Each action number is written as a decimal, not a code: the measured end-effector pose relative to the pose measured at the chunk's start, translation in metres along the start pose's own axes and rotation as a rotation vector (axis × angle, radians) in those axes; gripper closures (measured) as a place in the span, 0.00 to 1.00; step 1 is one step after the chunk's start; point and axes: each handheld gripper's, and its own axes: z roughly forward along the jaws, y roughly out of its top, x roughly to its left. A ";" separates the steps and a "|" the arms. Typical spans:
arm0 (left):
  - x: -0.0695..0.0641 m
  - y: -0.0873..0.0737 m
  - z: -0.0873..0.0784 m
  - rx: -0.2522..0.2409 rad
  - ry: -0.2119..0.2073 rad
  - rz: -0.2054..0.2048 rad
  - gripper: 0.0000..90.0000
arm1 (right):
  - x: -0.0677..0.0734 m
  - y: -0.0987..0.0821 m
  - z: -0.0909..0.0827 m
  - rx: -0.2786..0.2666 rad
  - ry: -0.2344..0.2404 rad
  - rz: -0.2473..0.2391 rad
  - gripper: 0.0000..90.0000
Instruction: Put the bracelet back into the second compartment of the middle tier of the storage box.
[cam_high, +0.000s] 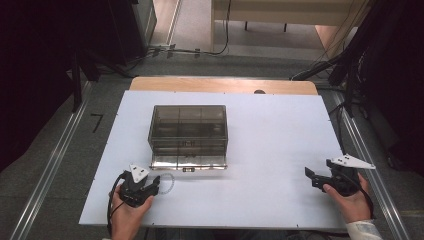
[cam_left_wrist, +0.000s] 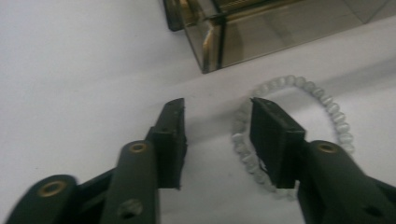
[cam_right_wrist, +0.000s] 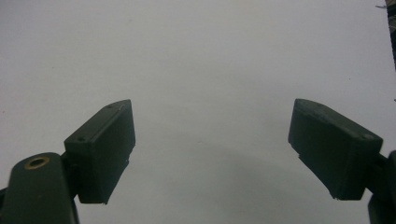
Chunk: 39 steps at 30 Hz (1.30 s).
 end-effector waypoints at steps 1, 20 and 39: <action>0.001 0.000 0.000 0.000 -0.005 -0.005 0.69 | 0.000 0.000 0.000 0.000 0.001 0.000 0.15; -0.002 0.000 0.000 0.004 -0.058 -0.015 0.97 | 0.002 0.000 0.001 0.009 0.008 0.003 0.15; 0.002 0.004 -0.008 -0.069 -0.113 -0.038 0.98 | 0.000 0.000 0.000 0.004 0.004 0.007 0.15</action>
